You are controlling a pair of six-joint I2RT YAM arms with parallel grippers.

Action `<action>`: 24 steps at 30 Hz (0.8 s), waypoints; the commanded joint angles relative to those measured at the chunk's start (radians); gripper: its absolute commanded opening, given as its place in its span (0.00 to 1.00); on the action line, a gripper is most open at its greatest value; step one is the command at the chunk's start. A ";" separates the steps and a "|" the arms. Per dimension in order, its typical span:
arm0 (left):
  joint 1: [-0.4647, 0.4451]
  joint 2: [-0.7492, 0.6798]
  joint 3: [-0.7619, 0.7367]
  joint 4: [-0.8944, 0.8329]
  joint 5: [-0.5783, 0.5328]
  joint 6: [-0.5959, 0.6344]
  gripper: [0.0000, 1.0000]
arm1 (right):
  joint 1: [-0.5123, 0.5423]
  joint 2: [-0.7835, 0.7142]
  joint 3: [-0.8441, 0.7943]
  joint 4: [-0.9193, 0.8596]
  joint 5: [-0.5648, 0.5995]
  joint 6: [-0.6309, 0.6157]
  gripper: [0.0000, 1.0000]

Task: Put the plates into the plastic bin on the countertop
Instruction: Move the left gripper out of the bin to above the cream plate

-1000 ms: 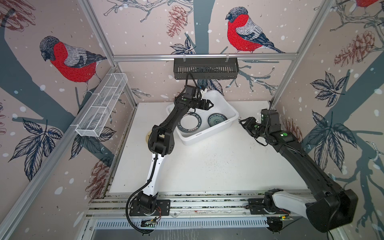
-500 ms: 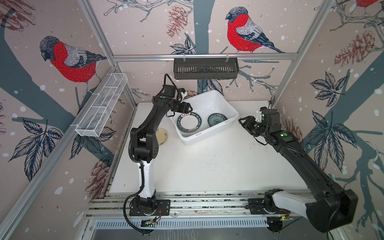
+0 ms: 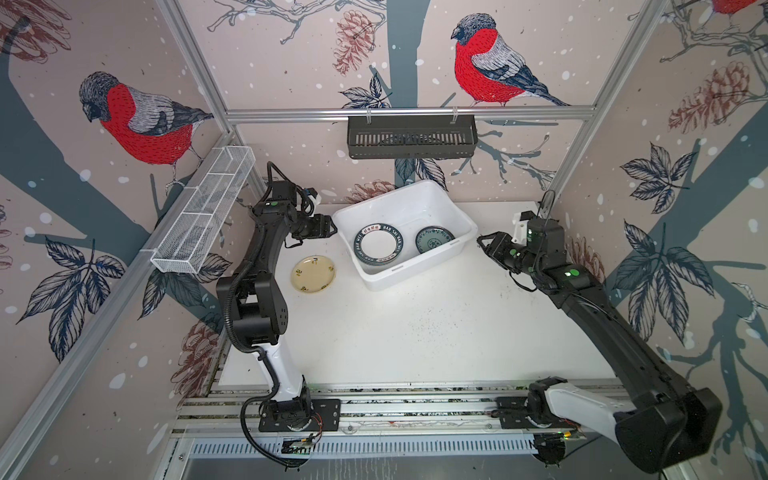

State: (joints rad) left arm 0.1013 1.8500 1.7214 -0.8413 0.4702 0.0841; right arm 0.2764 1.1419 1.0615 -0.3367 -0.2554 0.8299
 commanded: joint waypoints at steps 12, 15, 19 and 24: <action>0.184 0.054 -0.078 -0.111 -0.067 0.012 0.77 | 0.024 0.004 -0.005 0.022 -0.046 -0.049 0.44; 0.225 0.057 -0.107 -0.088 -0.069 0.020 0.77 | 0.030 0.012 0.007 0.012 -0.047 -0.048 0.43; 0.260 0.042 -0.144 -0.058 -0.087 0.046 0.79 | 0.037 0.015 0.020 0.010 -0.038 -0.043 0.43; 0.280 0.055 -0.150 -0.061 -0.110 0.087 0.79 | 0.044 0.018 0.020 0.016 -0.034 -0.034 0.43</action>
State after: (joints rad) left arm 0.3717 1.9030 1.5742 -0.8970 0.3782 0.1299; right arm 0.3149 1.1591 1.0782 -0.3321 -0.2905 0.8059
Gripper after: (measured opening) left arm 0.792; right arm 0.433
